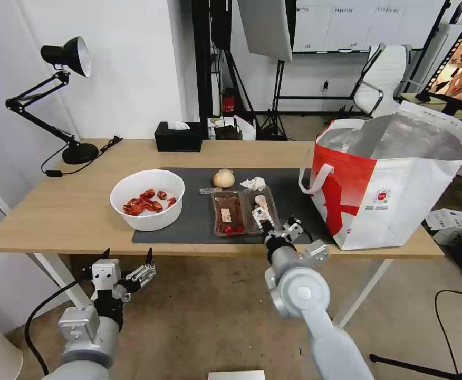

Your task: Pick up the trash from the table and place it into the takeout bag.

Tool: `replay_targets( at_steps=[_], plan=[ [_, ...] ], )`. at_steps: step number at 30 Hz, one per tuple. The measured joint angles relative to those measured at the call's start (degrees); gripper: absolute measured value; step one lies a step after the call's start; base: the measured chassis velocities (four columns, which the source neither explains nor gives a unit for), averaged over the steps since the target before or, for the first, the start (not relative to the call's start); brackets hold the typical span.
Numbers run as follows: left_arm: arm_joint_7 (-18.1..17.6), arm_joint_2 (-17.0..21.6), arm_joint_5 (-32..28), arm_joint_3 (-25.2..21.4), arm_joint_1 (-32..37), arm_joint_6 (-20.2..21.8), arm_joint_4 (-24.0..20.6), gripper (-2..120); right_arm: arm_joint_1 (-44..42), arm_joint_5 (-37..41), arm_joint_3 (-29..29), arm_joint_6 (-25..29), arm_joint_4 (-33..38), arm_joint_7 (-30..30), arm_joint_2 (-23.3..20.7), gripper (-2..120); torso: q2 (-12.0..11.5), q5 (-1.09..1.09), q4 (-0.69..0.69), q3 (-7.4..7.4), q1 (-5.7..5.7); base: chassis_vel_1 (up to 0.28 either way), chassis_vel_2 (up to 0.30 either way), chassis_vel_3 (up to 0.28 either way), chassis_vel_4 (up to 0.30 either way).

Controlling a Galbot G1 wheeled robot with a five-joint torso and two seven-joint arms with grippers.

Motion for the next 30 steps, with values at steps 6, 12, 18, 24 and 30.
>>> replay_targets(
  at_steps=[6, 12, 18, 24, 30],
  plan=[
    [0.0, -0.2, 0.1, -0.1, 0.1, -0.1, 0.0, 100, 4.4, 7.2, -1.5, -6.7, 1.2, -5.2, -4.6, 100, 0.0, -0.02, 0.0, 0.0, 0.0, 0.0, 0.0, 0.0, 0.0],
    [0.0, -0.4, 0.3, -0.2, 0.3, -0.2, -0.1, 100, 7.8, 15.1, -3.1, -14.2, -0.5, -0.9, -5.1, 100, 0.0, -0.02, 0.01, 0.0, 0.0, 0.0, 0.0, 0.0, 0.0],
    [-0.1, -1.1, 0.6, -0.4, 0.8, -0.2, -0.4, 100, 10.2, 18.2, -4.1, -16.3, -4.3, 1.9, -3.9, 100, 0.0, -0.01, 0.02, 0.0, 0.0, 0.0, 0.0, 0.0, 0.0],
    [-0.1, -1.0, 0.5, -0.5, 1.0, -0.3, -0.3, 100, 11.6, 18.5, -3.9, -15.3, -4.9, 0.7, -4.6, 100, 0.0, 0.0, 0.01, 0.0, 0.0, 0.0, 0.0, 0.0, 0.0],
    [0.1, -0.4, -2.3, 0.0, 0.3, -1.7, 0.1, 100, 16.3, -8.5, -8.3, -15.7, -9.0, -18.8, -11.3, 94, 0.0, 0.0, 0.0, -0.01, 0.0, 0.0, 0.0, 0.0, 0.0]
  ],
)
